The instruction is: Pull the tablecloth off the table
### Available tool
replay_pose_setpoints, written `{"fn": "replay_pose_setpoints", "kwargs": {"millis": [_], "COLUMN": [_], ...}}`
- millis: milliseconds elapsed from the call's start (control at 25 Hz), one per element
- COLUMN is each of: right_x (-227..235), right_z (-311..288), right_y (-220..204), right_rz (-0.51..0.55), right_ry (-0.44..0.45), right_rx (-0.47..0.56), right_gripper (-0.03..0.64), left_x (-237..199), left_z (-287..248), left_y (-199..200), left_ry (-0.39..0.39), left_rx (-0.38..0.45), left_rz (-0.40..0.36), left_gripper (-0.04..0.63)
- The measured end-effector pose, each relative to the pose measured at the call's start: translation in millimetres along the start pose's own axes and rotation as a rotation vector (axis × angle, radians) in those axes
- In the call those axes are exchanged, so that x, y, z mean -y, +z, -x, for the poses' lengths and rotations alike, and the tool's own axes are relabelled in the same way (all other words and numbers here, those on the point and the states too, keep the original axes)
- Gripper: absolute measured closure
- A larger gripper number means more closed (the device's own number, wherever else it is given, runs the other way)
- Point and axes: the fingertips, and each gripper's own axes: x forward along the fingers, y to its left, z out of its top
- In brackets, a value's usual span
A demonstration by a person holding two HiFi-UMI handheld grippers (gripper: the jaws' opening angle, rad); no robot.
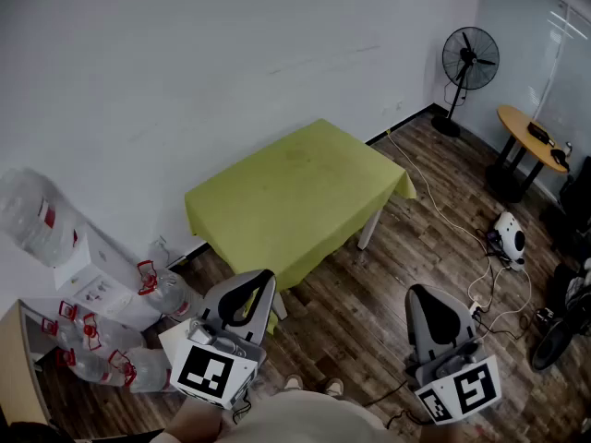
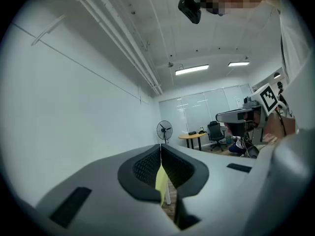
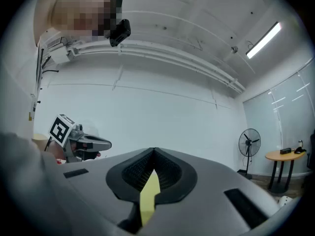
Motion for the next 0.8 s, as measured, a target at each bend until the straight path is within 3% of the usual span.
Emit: {"fn": "replay_pose_setpoints", "kwargs": {"millis": [800], "right_x": [44.5], "right_z": [40.0], "right_y": [-13.7], "right_rz": [-0.006], "right_ry": [-0.005], "right_rx": [-0.019], "right_gripper": [0.59], "left_x": [53.9], "left_z": [-17.0], "left_y": [7.2], "left_ry": [0.002], "left_rx": [-0.019], "left_rz": [0.005], "left_gripper": [0.572]}}
